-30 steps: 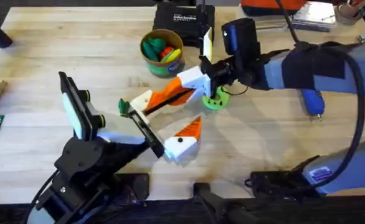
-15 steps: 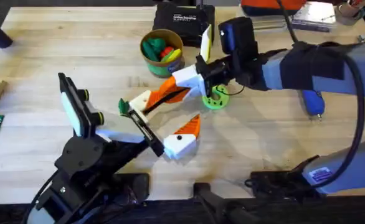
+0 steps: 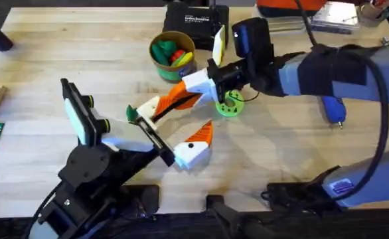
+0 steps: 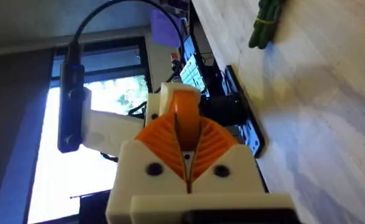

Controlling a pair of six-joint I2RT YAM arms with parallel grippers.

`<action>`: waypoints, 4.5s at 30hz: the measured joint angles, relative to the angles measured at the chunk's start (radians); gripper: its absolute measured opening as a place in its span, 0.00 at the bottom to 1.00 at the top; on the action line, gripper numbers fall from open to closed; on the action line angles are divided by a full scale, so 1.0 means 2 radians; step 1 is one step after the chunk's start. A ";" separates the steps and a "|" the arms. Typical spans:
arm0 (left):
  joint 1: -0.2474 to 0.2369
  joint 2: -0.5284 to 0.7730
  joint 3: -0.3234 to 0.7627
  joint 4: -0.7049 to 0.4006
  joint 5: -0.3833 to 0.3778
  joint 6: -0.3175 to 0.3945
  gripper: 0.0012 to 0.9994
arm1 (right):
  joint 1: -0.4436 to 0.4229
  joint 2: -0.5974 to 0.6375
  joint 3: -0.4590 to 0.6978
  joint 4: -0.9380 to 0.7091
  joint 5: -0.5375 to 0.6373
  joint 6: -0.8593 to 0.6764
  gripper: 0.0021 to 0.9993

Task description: Pick up the gripper from the table and insert it into the empty holder that is missing its gripper. Then pick up a screw, insert it into the mounting hole, and use the screwdriver to tighten it. Finally, clean up the table by picking up the vegetable and placing it into the bucket.

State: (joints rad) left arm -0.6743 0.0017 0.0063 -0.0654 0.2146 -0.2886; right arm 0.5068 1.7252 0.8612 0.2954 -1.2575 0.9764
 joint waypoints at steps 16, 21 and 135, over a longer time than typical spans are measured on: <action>0.000 0.000 0.000 0.000 0.003 0.002 0.99 | -0.001 0.000 0.000 -0.002 0.004 -0.002 0.19; 0.000 0.000 0.000 0.001 0.007 0.003 0.99 | -0.002 0.000 0.000 -0.002 0.006 -0.002 0.25; -0.003 0.000 0.000 0.003 0.030 0.010 0.99 | 0.046 -0.043 0.113 -0.568 0.646 -0.356 0.08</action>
State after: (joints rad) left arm -0.6804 0.0017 0.0063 -0.0603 0.2741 -0.2691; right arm 0.5991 1.6390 1.0878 -0.8402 0.0341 0.2653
